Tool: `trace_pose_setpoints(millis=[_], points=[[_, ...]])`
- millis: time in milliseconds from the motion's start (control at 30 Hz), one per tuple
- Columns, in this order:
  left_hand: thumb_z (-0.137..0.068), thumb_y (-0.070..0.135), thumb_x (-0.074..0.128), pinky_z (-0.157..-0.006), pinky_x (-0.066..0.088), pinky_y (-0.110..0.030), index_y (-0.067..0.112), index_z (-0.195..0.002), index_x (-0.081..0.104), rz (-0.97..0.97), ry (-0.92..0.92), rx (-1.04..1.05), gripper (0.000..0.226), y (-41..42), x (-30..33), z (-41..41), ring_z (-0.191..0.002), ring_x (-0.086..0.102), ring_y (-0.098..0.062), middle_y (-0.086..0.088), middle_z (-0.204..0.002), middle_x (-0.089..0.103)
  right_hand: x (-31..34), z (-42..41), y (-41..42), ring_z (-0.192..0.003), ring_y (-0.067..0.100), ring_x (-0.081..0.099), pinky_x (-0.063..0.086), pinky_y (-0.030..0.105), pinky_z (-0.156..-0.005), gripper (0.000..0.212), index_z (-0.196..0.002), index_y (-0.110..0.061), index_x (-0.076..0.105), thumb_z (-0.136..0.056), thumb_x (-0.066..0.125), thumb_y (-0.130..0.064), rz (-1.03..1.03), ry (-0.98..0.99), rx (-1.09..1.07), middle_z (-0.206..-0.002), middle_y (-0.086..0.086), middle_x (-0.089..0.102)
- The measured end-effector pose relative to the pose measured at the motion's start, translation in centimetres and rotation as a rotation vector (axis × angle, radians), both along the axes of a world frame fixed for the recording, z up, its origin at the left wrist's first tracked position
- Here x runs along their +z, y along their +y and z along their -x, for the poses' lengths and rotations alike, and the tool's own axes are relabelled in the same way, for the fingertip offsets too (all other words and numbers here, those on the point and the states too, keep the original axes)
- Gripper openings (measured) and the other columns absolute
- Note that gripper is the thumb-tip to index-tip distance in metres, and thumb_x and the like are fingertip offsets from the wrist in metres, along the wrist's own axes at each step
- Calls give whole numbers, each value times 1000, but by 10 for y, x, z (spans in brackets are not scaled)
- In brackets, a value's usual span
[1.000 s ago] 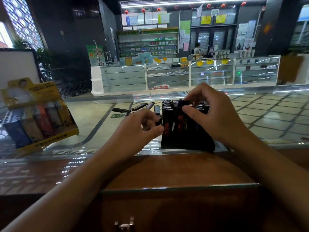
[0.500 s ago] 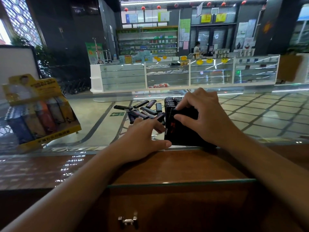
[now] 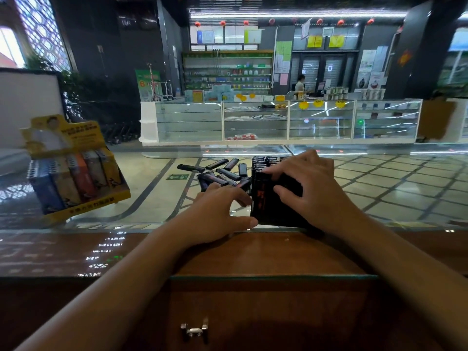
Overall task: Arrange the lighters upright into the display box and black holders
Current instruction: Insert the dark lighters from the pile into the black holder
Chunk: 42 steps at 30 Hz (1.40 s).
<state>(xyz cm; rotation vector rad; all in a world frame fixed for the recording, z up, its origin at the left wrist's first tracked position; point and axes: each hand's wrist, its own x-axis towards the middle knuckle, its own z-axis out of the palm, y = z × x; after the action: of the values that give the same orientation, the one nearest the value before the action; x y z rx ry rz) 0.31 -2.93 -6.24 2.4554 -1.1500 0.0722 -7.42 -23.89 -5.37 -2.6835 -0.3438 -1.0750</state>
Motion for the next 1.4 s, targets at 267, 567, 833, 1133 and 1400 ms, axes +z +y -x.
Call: trace_pose_setpoints(millis=[267, 567, 833, 1133, 1400], points=[[-95, 28, 64, -84, 40, -12, 26, -123, 61, 160, 1, 39, 29, 27, 2, -10, -99, 52, 6, 15, -112, 61, 4, 29, 16, -117, 11, 41, 26, 32, -91, 34, -119, -31, 65, -89, 52, -36, 98, -21, 104, -121, -12, 59], [-95, 40, 60, -98, 38, -33, 24, -133, 55, 133, -122, 322, 42, 27, -7, -36, -119, 47, -18, -4, -133, 56, -16, 26, 27, -123, 2, 41, 42, 34, -101, 32, -121, -32, 65, -94, 51, -41, 60, 317, 235, -130, -15, 55], [-101, 56, 36, -114, 24, -52, 34, -144, 42, 31, 34, 440, 49, -7, 5, -81, -139, 24, -35, -14, -149, 32, -17, 17, 20, -118, -6, 35, 37, 22, -96, 46, -118, -47, 60, -89, 32, -70, 13, 393, 288, -126, -33, 42], [-90, 76, 33, -115, 16, -63, 33, -141, 44, -151, 147, 433, 68, -41, 6, -108, -146, 8, -43, -15, -158, 22, -9, 20, 24, -121, -7, 32, 36, 24, -97, 53, -103, -47, 60, -80, 28, -81, 31, 508, 282, -125, -36, 32], [-63, 57, 69, -100, 48, -50, 33, -111, 57, -54, 300, 329, 55, -39, 19, -110, -119, 51, -34, -10, -126, 50, -3, 26, 28, -124, -13, 16, 31, 17, -98, 35, -114, -52, 51, -84, 52, -71, 93, 608, 255, -130, -41, 17]])
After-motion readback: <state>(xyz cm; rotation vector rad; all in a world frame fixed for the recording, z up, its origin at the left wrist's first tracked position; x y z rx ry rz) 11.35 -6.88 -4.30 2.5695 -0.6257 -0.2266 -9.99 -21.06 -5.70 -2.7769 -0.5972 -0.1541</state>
